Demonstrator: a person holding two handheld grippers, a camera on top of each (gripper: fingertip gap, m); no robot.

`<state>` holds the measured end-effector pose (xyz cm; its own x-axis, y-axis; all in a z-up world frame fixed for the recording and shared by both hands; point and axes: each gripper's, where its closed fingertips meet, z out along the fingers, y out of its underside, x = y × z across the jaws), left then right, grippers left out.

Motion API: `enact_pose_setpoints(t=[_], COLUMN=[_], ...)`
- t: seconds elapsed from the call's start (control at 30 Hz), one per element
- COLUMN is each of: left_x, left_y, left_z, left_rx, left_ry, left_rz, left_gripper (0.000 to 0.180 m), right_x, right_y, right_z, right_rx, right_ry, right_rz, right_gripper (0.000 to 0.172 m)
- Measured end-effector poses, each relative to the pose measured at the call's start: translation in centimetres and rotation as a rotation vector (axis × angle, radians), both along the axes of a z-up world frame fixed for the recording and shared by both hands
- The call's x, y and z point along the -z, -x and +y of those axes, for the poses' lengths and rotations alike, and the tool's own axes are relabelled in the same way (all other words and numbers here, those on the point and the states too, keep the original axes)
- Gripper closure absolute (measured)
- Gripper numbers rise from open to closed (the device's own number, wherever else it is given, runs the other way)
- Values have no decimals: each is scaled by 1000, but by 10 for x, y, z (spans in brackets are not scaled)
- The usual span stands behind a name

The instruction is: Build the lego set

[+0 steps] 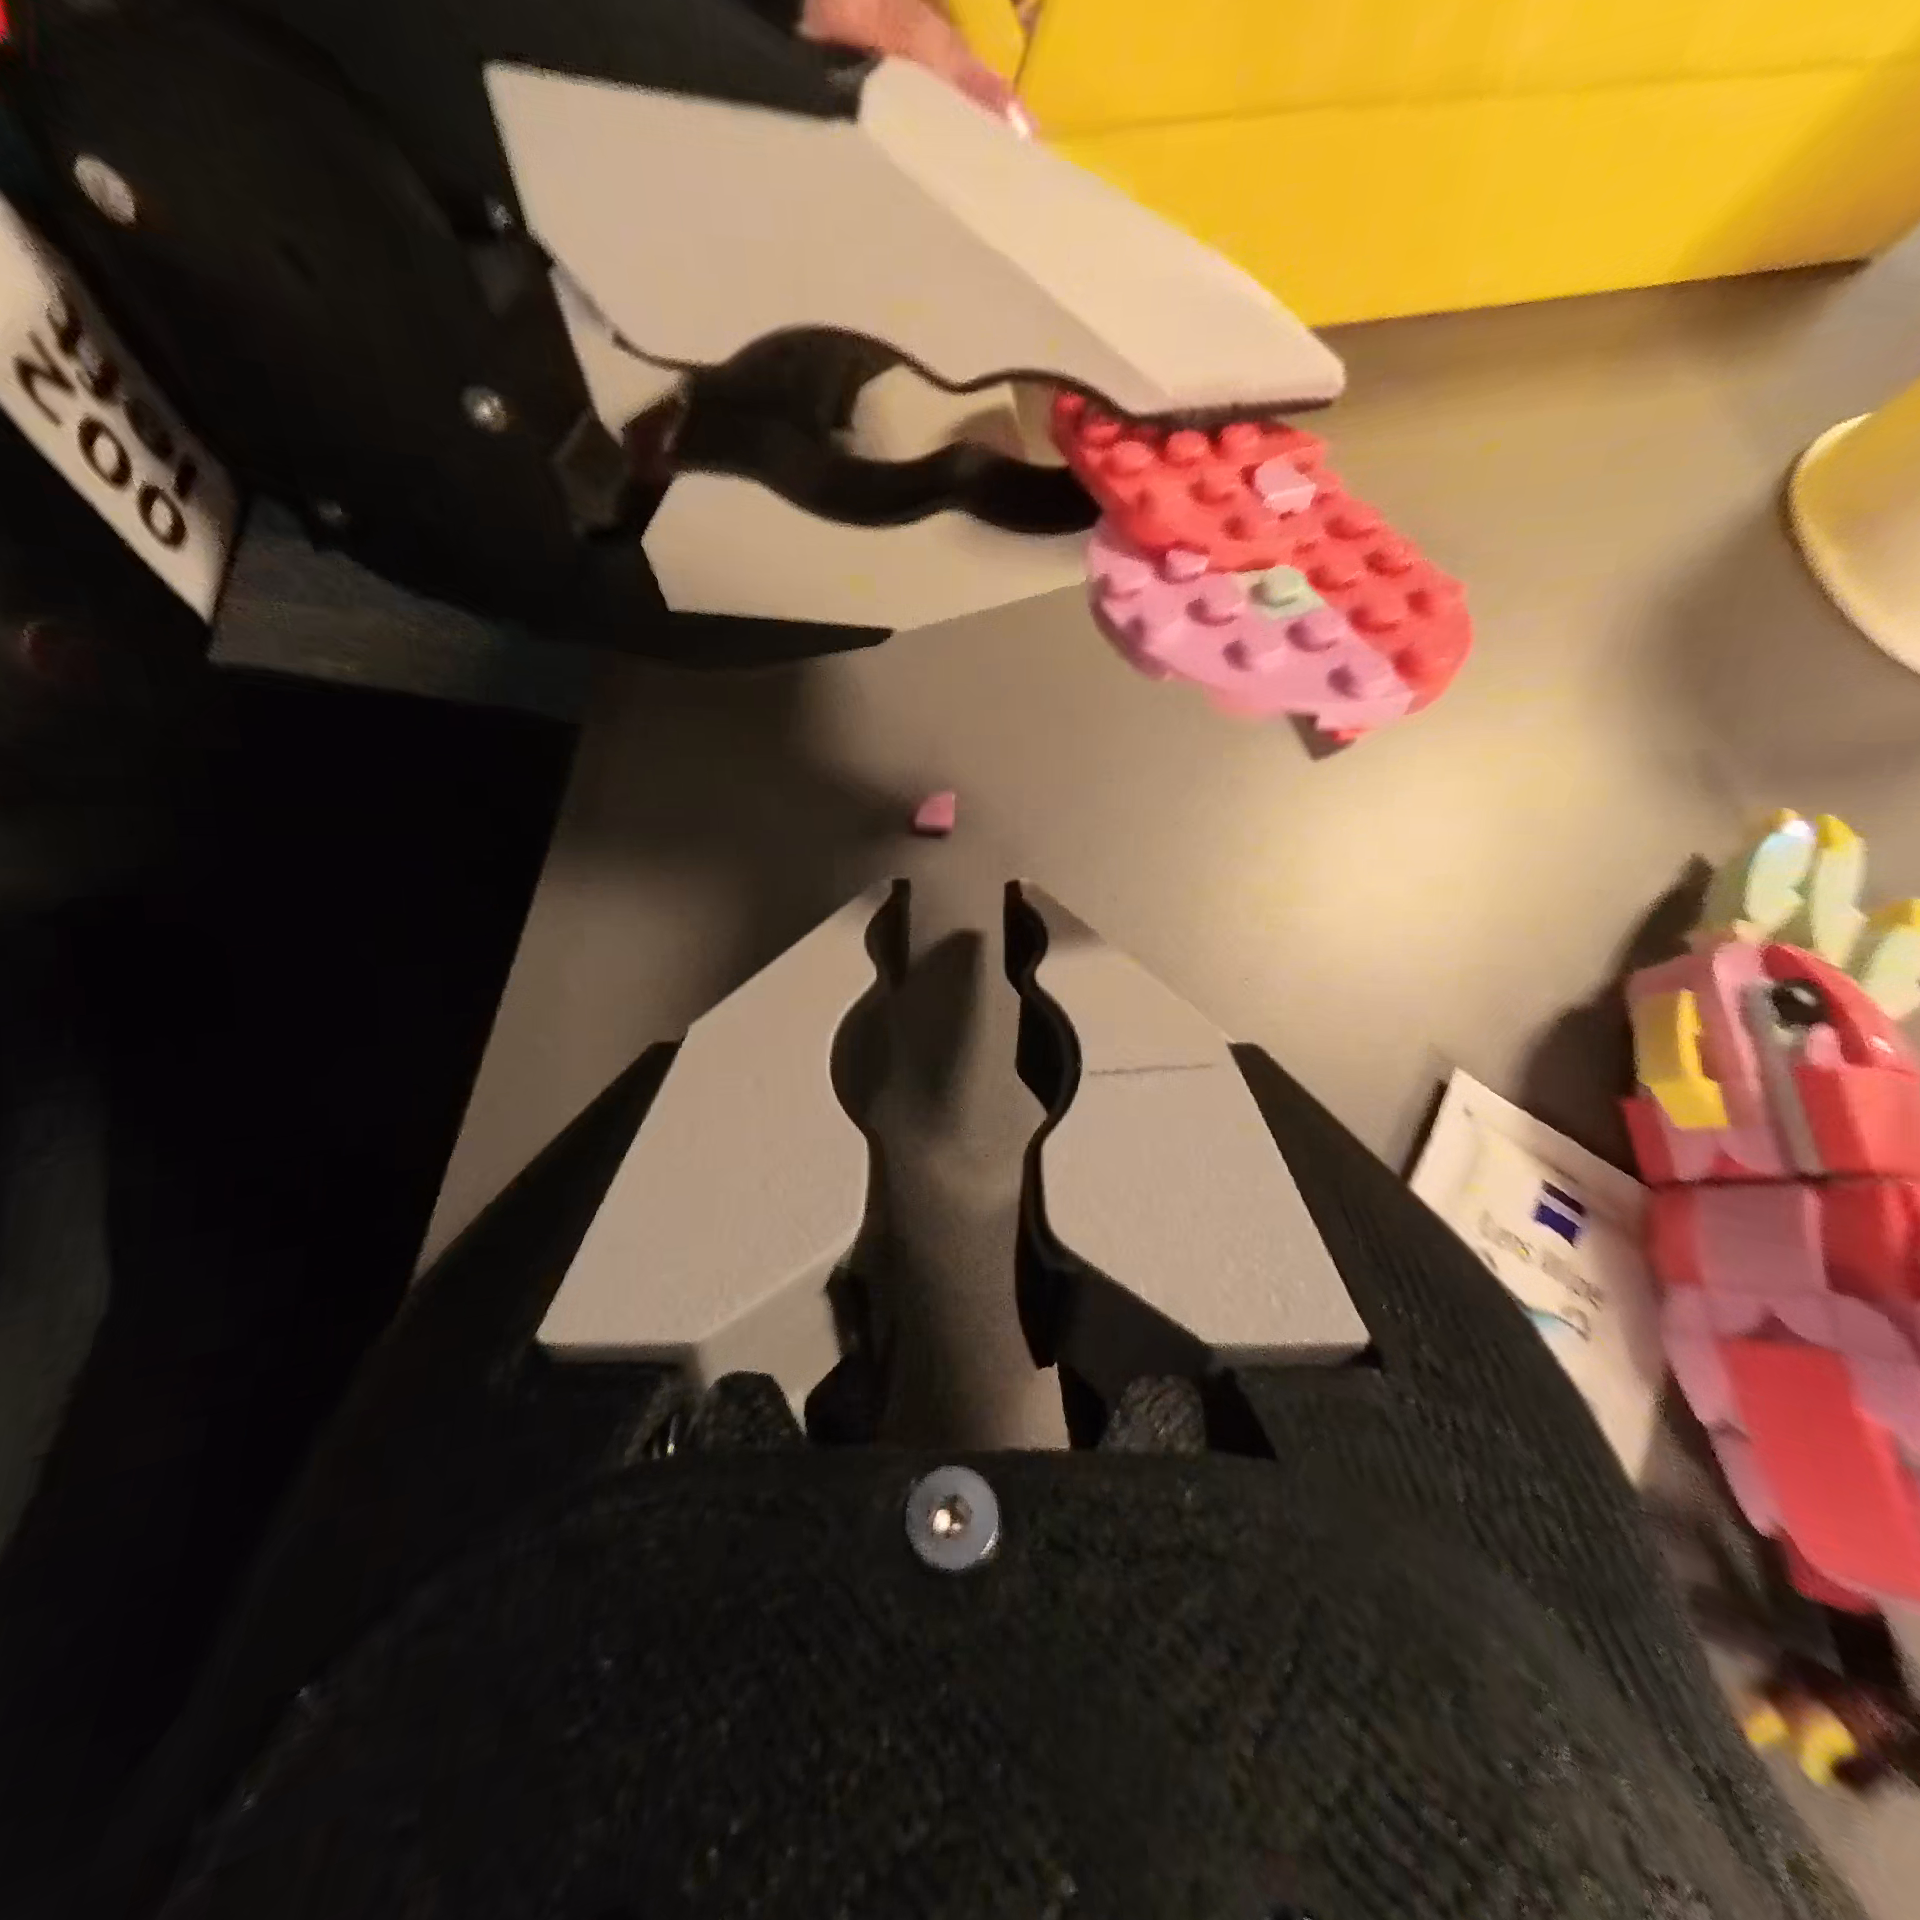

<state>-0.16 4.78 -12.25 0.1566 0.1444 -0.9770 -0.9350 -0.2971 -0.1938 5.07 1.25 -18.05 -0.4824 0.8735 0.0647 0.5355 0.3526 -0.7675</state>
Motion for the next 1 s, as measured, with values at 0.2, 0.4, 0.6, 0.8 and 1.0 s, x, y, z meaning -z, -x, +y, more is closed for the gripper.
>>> enact_pose_setpoints(t=[0.2,0.4,0.6,0.8,1.0], left_x=[8,13,12,10,10], left_y=[11,14,14,15,-14], left_z=[-12,-16,-15,-13,-6], left_rx=[-28,-22,-12,5,140], left_ry=[37,61,60,61,54], left_rz=[30,57,69,94,149], left_gripper=[170,170,170,169,170], right_x=[7,7,7,-6,-61], right_y=[14,15,14,1,-15], right_z=[-11,-11,-11,11,28], right_rx=[-8,-9,-19,8,-25], right_ry=[46,31,28,-9,54], right_rz=[-32,-40,-43,2,96], right_gripper=[156,162,167,168,167])
